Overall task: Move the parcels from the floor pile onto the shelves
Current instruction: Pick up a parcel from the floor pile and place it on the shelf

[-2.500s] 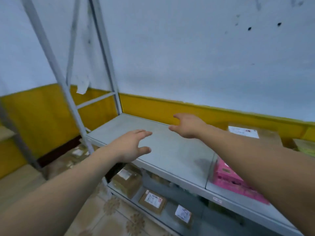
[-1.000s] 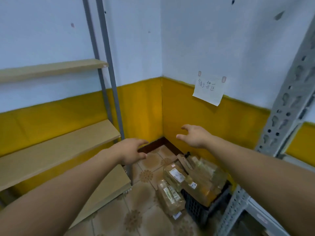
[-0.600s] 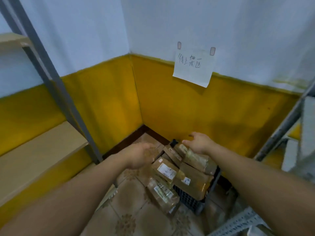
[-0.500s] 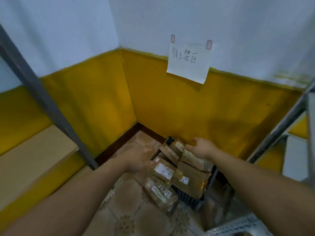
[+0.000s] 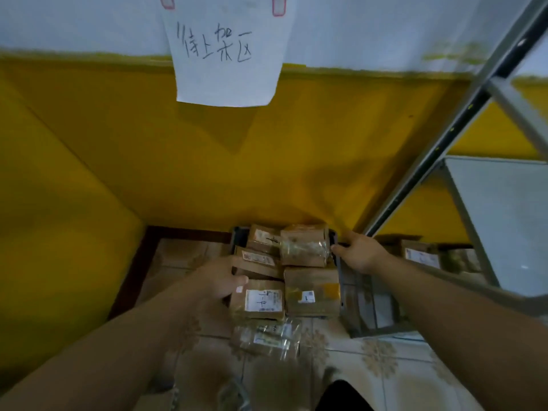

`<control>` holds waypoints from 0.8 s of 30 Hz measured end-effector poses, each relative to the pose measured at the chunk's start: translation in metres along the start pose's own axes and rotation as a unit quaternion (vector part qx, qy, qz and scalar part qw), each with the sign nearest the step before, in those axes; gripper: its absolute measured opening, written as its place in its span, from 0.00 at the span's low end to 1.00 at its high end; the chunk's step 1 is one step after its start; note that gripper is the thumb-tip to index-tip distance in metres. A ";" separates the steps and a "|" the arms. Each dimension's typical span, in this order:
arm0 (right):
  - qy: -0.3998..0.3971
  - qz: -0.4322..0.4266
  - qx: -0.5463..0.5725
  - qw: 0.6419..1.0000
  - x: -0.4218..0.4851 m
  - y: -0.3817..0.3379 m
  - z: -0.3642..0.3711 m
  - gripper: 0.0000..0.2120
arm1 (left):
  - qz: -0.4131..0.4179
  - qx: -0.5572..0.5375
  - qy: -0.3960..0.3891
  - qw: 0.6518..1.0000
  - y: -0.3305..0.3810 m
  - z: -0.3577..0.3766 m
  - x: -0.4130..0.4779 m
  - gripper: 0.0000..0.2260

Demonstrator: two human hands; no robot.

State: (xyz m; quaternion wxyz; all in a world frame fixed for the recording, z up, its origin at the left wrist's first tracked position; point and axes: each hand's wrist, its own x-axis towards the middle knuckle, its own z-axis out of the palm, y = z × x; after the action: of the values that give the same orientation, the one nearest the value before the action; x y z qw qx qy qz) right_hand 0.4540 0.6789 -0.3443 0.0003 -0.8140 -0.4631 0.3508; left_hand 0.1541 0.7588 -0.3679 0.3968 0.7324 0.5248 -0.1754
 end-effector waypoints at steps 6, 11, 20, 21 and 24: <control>-0.029 0.026 0.005 0.999 0.047 0.000 0.005 0.20 | 0.009 0.002 -0.048 0.999 0.011 -0.008 0.067 0.26; -0.060 0.012 0.017 0.998 0.134 0.001 0.017 0.24 | -0.019 -0.033 -0.065 0.997 0.007 0.011 0.141 0.26; -0.073 0.031 0.090 0.993 0.297 0.036 0.076 0.27 | -0.069 -0.147 -0.055 0.985 0.021 0.061 0.316 0.27; -0.062 0.039 0.100 0.992 0.310 0.041 0.082 0.26 | -0.073 -0.155 -0.053 0.984 0.024 0.068 0.330 0.28; -0.054 0.102 0.155 0.981 0.341 0.053 0.092 0.29 | -0.091 -0.201 -0.019 0.975 0.039 0.084 0.364 0.31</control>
State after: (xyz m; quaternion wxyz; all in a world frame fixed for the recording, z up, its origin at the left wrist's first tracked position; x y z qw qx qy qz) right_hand 0.5525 0.8760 -0.6254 0.0662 -0.8271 -0.3167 0.4597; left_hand 0.3439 0.9182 -0.6496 0.5281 0.5836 0.6060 -0.1151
